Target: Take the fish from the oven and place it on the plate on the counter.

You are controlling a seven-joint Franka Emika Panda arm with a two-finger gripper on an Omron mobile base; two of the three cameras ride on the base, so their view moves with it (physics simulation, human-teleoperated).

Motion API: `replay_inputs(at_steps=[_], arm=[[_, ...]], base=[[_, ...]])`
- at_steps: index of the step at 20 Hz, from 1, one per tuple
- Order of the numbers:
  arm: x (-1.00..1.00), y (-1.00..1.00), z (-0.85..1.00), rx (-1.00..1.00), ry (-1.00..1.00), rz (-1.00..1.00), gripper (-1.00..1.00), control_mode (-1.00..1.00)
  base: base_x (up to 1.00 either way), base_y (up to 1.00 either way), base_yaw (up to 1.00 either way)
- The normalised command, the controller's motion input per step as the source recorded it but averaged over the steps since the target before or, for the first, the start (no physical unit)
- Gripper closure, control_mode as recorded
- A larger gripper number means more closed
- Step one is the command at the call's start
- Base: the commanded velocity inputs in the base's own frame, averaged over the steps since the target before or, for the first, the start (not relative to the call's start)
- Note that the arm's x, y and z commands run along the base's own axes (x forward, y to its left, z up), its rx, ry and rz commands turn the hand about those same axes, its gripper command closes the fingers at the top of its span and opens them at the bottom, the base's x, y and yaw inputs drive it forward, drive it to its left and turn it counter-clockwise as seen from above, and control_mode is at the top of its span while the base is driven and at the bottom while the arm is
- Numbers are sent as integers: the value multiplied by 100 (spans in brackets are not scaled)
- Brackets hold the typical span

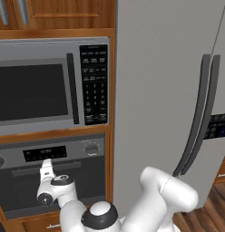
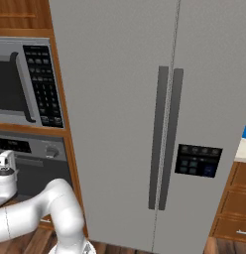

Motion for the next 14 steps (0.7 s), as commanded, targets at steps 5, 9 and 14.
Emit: replay_inputs(at_steps=[5,9,14], arm=[[31,20,-37,0,0,0,-100,-100],[33,22,-32,0,0,0,-100,-100],[32,23,-12,0,-2,0,-100,-100]], base=[[0,0,0],[0,0,0],[0,0,0]])
